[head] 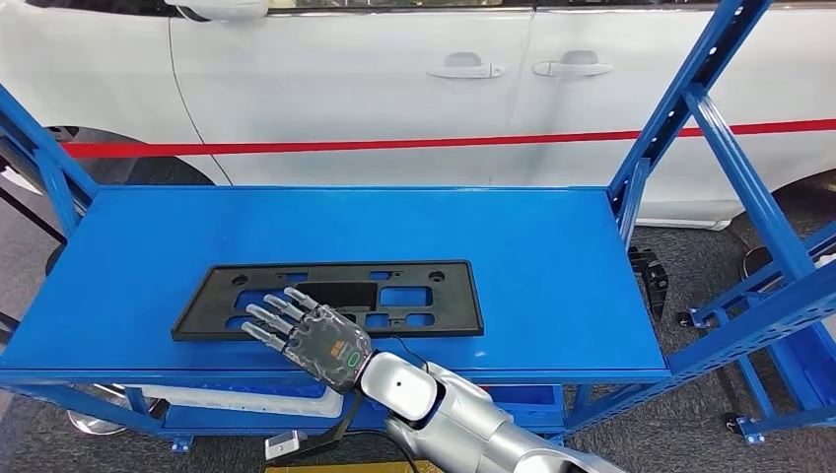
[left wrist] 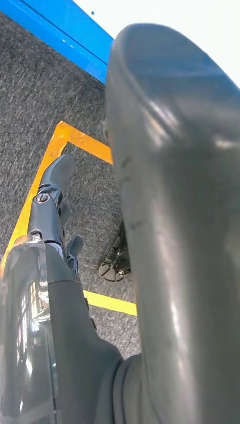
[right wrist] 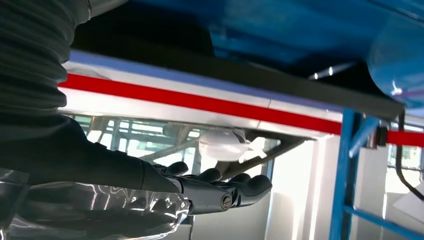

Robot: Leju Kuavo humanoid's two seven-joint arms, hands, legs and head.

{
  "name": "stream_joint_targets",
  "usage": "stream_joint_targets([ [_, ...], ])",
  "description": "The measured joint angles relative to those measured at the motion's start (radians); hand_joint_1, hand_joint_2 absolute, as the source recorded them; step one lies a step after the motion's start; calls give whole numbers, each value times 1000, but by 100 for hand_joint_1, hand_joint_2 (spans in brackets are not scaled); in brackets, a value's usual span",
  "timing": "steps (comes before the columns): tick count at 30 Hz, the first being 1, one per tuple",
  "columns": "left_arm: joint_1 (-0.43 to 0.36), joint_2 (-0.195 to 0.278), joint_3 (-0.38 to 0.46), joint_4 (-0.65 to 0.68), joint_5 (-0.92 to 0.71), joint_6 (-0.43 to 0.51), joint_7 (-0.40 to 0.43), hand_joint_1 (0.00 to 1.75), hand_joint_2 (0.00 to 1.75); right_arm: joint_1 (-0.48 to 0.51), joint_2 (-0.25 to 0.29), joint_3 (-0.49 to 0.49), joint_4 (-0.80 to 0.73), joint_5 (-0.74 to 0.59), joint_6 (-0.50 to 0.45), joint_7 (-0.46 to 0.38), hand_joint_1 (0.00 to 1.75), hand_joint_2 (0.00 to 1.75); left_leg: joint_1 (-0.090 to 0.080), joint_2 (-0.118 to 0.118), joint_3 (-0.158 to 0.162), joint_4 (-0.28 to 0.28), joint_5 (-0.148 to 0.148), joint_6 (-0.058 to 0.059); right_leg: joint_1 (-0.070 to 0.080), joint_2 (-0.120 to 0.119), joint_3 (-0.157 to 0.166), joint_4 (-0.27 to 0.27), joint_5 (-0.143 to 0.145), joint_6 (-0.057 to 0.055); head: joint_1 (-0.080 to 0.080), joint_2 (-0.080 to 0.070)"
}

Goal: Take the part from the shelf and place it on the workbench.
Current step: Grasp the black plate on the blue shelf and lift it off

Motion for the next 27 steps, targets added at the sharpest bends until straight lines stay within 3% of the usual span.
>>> stream_joint_targets([
  [1, 0, 0, 0, 0, -1, 0, 0, 0, 0, -2, 2, 1, 11, -2, -1, 5, 0, 175, 0, -1, 1, 1, -1, 0, -1, 0, 4, -13, 19, -1, 0, 0],
  [3, 0, 1, 1, 0, -4, 1, 1, 0, 0, -13, 8, 2, 31, -7, -6, 11, 0, 175, 0, -2, 4, 3, -4, -4, 0, 0, 60, -132, 90, -9, 0, 0],
  [5, -1, 1, 2, 0, -8, 1, 3, 0, 0, -29, 17, 2, 49, -16, -13, 20, 0, 175, -4, -2, 2, 8, -8, -12, 5, 0, 113, -244, 130, -19, 0, 0],
  [7, -3, 1, 4, 0, -12, 1, 5, 0, 0, -42, 22, -2, 62, -23, -18, 31, 0, 175, -6, -2, 0, 9, -10, -23, 9, 1, 125, -275, 130, -25, -1, 0],
  [10, -4, 2, 9, 0, -16, 2, 7, 0, 0, -56, 28, -17, 80, -26, -21, 48, 0, 175, -3, -1, -4, 23, -24, -38, 4, 1, 128, -285, 135, -38, -2, 0],
  [12, -4, 3, 9, 0, -20, 1, 7, 0, 0, -67, 34, -24, 90, -20, -21, 61, 0, 175, 0, -1, -44, 112, -76, -47, 1, 0, 132, -290, 138, -46, -2, 0],
  [14, -5, 4, 9, 0, -25, 0, 7, 0, 0, -73, 38, -28, 107, 2, -21, 88, 0, 175, 1, -1, -107, 244, -132, -54, 2, -2, 132, -290, 137, -49, -2, 0],
  [15, -5, 4, 10, 0, -26, 0, 7, 0, 0, -74, 39, -29, 116, 17, -20, 105, 0, 175, 2, 0, -127, 283, -139, -56, 2, -2, 132, -289, 136, -50, -2, 0],
  [16, -4, 5, 10, 0, -28, 0, 7, 0, 0, -75, 39, -29, 127, 35, -20, 125, 0, 175, 2, 0, -129, 284, -125, -57, 2, -2, 132, -287, 135, -50, -2, 0],
  [17, -4, 5, 10, 0, -30, 0, 7, 0, 0, -77, 39, -29, 136, 54, -20, 146, 0, 175, 3, 0, -113, 244, -94, -57, 2, -1, 133, -285, 134, -49, -2, 0],
  [19, -6, 7, 11, 0, -33, -1, 7, 0, 0, -84, 42, -29, 156, 97, -22, 191, 0, 175, 2, 0, -48, 106, -27, -53, 4, 1, 134, -280, 129, -44, -2, 0],
  [21, -8, 7, 12, 0, -35, -3, 7, 0, 0, -94, 45, -28, 180, 138, -21, 231, 5, 175, -2, -2, -10, 23, -4, -43, 7, 2, 131, -277, 127, -36, -2, 0],
  [22, -9, 8, 13, 0, -36, -3, 7, 0, 0, -98, 45, -28, 192, 155, -17, 247, 21, 175, -5, -3, -8, 17, -8, -37, 8, 2, 130, -277, 127, -32, -2, 0],
  [25, -8, 8, 16, 0, -41, -4, 7, 0, 0, -106, 44, -28, 227, 186, 12, 277, 128, 175, -1, -1, -7, 8, -1, -17, 6, 1, 126, -265, 117, -17, -1, 0],
  [26, -8, 8, 17, 0, -42, -5, 7, 0, 0, -111, 44, -28, 236, 190, 22, 281, 155, 175, 1, 0, -5, 4, 2, -10, 6, 1, 114, -238, 98, -12, -1, 0],
  [27, -9, 8, 17, 0, -43, -7, 7, 0, 0, -114, 43, -28, 245, 193, 34, 283, 166, 175, 2, 1, -4, 2, 3, -6, 5, 1, 91, -188, 69, -8, 0, 0],
])
